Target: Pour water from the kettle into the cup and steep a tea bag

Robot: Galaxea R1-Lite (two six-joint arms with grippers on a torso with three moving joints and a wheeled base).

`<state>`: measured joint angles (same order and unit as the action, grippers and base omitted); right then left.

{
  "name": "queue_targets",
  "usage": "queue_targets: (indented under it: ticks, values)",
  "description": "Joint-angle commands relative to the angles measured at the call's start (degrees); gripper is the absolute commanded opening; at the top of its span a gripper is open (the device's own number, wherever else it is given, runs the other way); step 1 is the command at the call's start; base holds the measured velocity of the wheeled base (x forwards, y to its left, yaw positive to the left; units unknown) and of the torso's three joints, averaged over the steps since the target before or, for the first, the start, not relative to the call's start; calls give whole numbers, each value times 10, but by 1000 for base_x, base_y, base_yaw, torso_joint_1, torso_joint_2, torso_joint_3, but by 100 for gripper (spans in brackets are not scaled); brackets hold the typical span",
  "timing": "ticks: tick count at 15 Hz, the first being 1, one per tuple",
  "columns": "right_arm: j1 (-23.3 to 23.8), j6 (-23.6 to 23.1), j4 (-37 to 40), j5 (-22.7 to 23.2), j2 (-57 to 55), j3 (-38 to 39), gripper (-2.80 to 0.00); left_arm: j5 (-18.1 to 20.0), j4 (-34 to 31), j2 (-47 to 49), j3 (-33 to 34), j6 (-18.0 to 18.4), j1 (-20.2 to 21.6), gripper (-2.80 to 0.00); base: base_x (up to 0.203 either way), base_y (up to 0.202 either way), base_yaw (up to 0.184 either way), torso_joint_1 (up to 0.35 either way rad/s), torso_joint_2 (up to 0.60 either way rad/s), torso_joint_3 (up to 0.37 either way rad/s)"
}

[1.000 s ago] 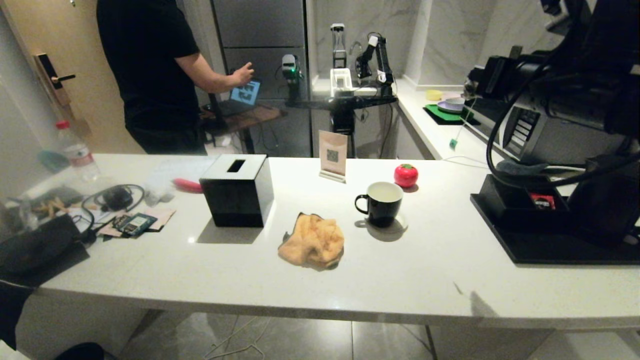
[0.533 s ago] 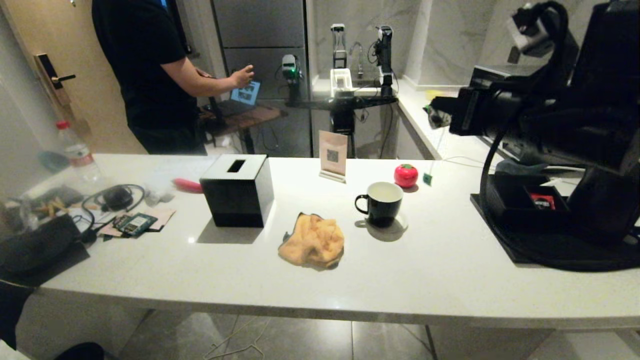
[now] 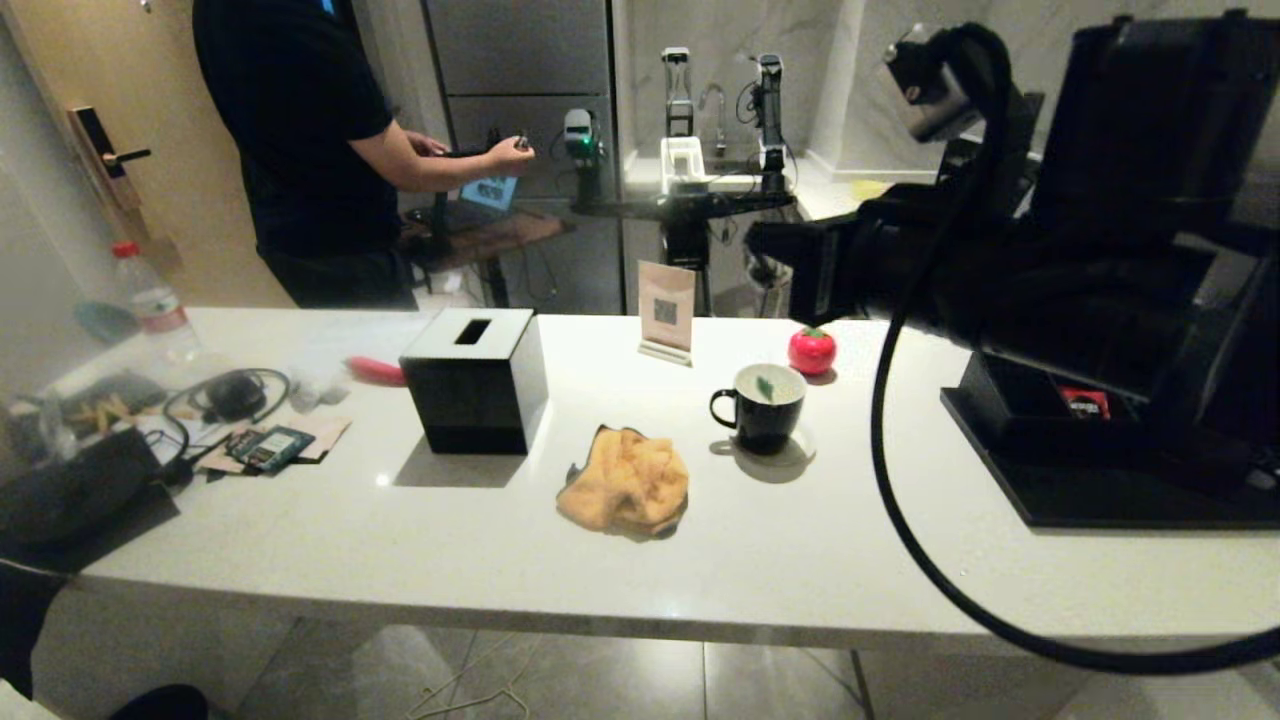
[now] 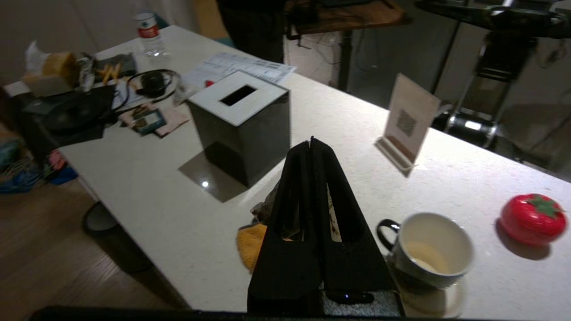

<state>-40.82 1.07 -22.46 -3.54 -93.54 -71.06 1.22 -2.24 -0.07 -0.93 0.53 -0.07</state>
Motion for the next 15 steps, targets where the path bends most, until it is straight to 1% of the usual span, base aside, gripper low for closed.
queue_targets:
  ticks: [1, 3, 4, 8, 10, 13, 14, 15]
  values:
    - [-14, 0, -1, -1, -8, 0, -280, 3, -12, 1, -9, 10, 0, -280, 0, 0, 0, 0, 0, 0]
    - [-16, 0, -1, 0, -7, 0, -280, 15, -24, 3, -28, 9, 0, -280, 0, 0, 0, 0, 0, 0]
    - [-16, 0, -2, 0, -7, 0, -280, 31, -31, 20, -44, 8, 0, -280, 0, 0, 0, 0, 0, 0]
    - [-29, 1, -4, 0, -6, 0, -280, 75, -36, 139, -97, 7, -2, -280, 0, 0, 0, 0, 0, 0]
    - [-31, 0, -3, -1, -3, -1, -280, 115, -37, 218, -132, 7, -5, -280, 0, 0, 0, 0, 0, 0]
    - [-31, -1, -2, -7, 4, -1, -280, 201, -37, 322, -186, 9, -16, -280, 0, 0, 0, 0, 0, 0]
    - [-30, -2, 0, -16, 8, -1, -280, 216, -38, 354, -204, 14, -25, -280, 0, 0, 0, 0, 0, 0]
    - [-30, -1, 1, -29, 12, -1, -280, 225, -38, 391, -224, 19, -49, -280, 0, 0, 0, 0, 0, 0]
